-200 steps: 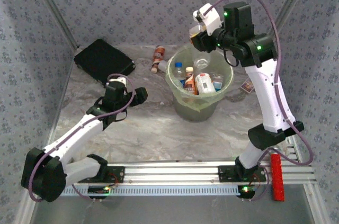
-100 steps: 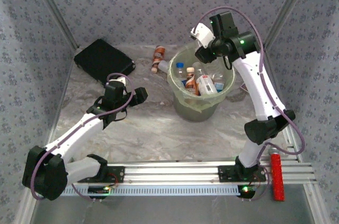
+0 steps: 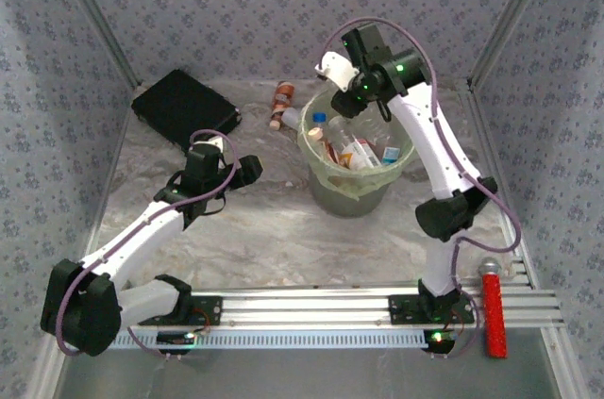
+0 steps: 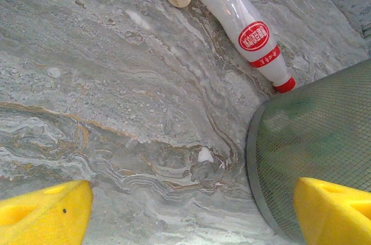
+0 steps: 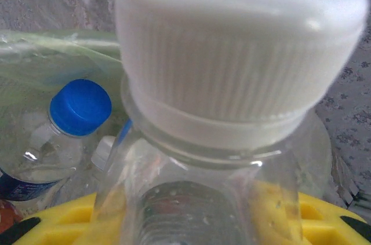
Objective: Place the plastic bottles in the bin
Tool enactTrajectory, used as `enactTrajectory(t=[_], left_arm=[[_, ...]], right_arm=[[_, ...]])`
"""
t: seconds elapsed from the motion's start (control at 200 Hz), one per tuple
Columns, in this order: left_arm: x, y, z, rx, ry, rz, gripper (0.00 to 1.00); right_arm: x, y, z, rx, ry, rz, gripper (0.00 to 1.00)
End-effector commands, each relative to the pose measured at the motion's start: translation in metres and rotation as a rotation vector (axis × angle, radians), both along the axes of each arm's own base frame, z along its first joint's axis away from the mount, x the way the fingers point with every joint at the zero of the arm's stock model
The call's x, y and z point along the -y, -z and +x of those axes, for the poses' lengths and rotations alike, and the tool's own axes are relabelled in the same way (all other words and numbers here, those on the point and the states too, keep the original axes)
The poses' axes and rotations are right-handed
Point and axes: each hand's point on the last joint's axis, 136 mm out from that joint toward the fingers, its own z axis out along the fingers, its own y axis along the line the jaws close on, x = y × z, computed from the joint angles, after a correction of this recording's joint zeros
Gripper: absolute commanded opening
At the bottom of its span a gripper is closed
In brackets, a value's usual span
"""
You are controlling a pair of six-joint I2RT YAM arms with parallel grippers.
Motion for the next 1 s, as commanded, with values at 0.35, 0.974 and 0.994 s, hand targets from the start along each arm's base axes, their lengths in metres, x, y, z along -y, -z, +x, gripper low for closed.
enactTrajectory(t=[0.35, 0.974, 0.994], left_arm=[[0.002, -0.009, 0.005, 0.018, 0.014, -0.019, 0.89], [0.007, -0.005, 0.007, 0.007, 0.030, -0.029, 0.89], [0.007, -0.006, 0.007, 0.007, 0.029, -0.029, 0.89]], right_arm=[[0.017, 0.022, -0.033, -0.180, 0.032, -0.043, 0.73], [0.009, -0.013, -0.010, -0.029, 0.073, 0.250, 0.78], [0.008, -0.010, -0.009, -0.032, 0.072, 0.246, 0.78]])
